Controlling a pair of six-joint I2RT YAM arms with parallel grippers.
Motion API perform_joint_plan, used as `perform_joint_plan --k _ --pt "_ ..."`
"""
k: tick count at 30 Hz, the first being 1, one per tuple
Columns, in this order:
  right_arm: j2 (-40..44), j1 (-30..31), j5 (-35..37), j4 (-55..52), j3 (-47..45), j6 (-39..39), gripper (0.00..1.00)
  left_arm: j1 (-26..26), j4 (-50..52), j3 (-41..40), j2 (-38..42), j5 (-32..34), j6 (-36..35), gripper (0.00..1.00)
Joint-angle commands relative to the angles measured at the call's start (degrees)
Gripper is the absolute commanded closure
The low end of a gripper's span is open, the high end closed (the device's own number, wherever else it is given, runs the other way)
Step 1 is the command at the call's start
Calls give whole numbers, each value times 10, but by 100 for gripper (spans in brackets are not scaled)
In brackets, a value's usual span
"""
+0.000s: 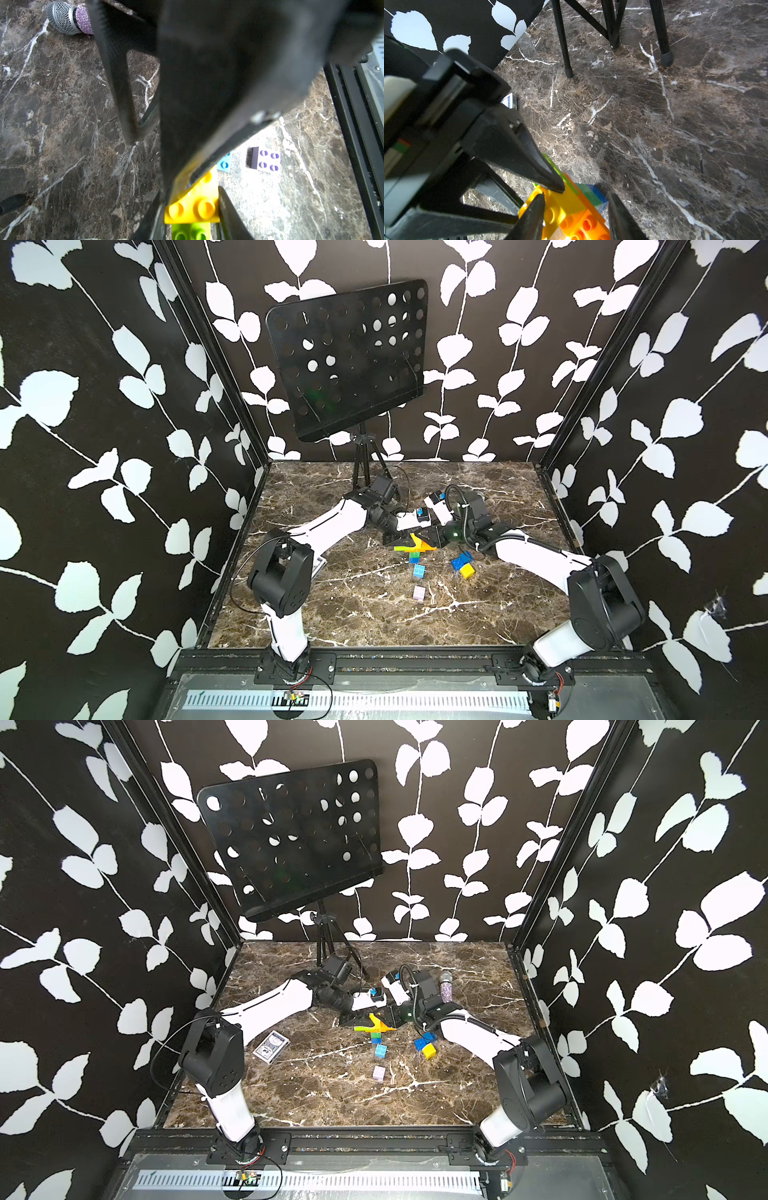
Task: Assemble a fork with lego
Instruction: Assemble the lego brick with the lego brick.
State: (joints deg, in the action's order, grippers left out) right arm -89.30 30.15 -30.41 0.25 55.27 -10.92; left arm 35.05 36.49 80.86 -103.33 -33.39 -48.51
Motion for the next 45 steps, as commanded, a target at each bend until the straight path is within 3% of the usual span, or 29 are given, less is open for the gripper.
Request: perform_joint_plan --k 1,13,20,29,35,40,45 --pt "-38 7 41 -73 -32 17 54 4 57 -17 1 46 3 81" --pt "-58 5 29 -92 -19 16 56 5 26 -36 12 31 68 78" --pt "-64 5 41 -87 -40 18 57 10 25 -53 15 46 58 79" --pt "-2 -5 -12 -78 5 -8 53 10 27 -25 30 36 52 72" --pt "6 -7 -38 -54 12 -35 50 12 22 -20 33 32 51 65" --pt "6 -7 -56 -21 7 -63 48 12 -2 -29 41 27 64 46" --pt "23 -9 -56 -17 8 -61 46 12 -37 -37 53 31 87 38"
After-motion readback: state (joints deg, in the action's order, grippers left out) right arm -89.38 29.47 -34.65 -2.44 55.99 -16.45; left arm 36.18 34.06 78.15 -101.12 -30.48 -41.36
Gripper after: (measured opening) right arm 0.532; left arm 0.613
